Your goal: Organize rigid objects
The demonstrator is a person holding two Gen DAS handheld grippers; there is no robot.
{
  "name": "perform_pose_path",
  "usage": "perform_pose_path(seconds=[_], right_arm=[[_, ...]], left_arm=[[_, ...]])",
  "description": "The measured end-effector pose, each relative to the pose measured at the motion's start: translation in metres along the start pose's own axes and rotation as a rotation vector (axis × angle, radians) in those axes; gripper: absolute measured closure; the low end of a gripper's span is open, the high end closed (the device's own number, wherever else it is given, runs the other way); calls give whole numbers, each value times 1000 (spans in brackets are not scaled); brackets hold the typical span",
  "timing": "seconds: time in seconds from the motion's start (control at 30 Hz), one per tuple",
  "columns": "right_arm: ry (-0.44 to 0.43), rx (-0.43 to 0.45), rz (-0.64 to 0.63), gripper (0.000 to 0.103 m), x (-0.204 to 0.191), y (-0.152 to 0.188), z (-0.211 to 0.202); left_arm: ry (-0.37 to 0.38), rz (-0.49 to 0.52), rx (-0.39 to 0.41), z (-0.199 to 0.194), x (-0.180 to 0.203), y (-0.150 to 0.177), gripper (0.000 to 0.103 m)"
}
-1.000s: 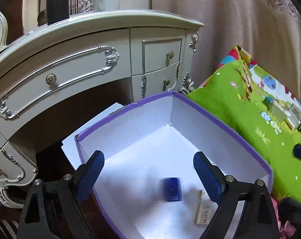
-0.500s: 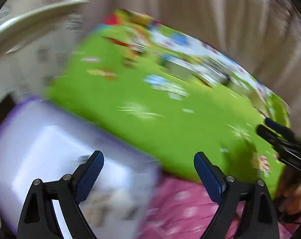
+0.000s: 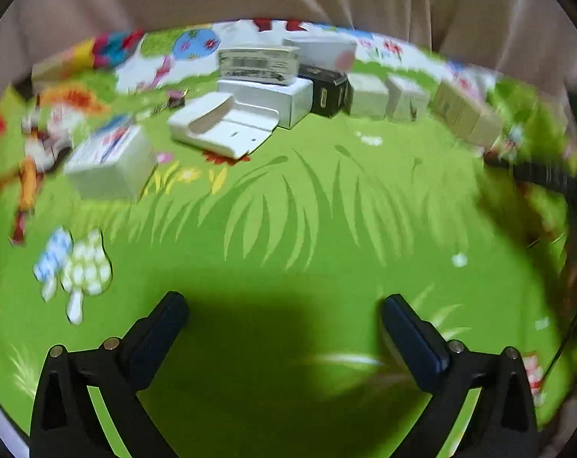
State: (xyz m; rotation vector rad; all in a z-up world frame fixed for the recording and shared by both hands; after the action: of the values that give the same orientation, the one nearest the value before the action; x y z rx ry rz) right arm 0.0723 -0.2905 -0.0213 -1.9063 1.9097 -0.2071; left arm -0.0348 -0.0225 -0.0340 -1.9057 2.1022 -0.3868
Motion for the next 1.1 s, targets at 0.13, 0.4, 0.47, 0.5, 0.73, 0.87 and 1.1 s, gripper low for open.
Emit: perform_pose_path(seconds=[0.13, 0.4, 0.47, 0.5, 0.73, 0.87, 1.1], right_arm=[[75, -5, 13, 15, -4, -45, 24], [158, 15, -50, 48, 2, -65, 35], [123, 23, -88, 48, -1, -45, 26], [129, 27, -108, 48, -4, -33, 22], [117, 41, -160, 48, -20, 24, -1], [127, 38, -165, 48, -23, 18, 5], [123, 38, -164, 47, -23, 18, 5]], left_arm=[[26, 29, 45, 3, -1, 4, 0], [32, 46, 37, 0, -1, 1, 0], [32, 41, 25, -1, -4, 0, 0], [24, 24, 24, -2, -7, 1, 0], [145, -483, 52, -13, -82, -14, 0], [126, -773, 60, -13, -120, -39, 0], [-63, -1001, 13, 7, -160, -82, 0]])
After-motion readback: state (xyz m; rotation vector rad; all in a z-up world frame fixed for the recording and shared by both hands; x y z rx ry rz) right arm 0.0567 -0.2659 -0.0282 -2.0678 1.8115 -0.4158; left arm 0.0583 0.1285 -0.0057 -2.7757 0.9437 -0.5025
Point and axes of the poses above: each gripper's, at about its wrist camera, not at the fingertips, and z roughly the way its jaws point, x to its right, y to its underside, the point moved 2 cm from there along z, roughly the way its jaws point, and after that the axes turned 12 degrees about -x, right-handed, at the moved point
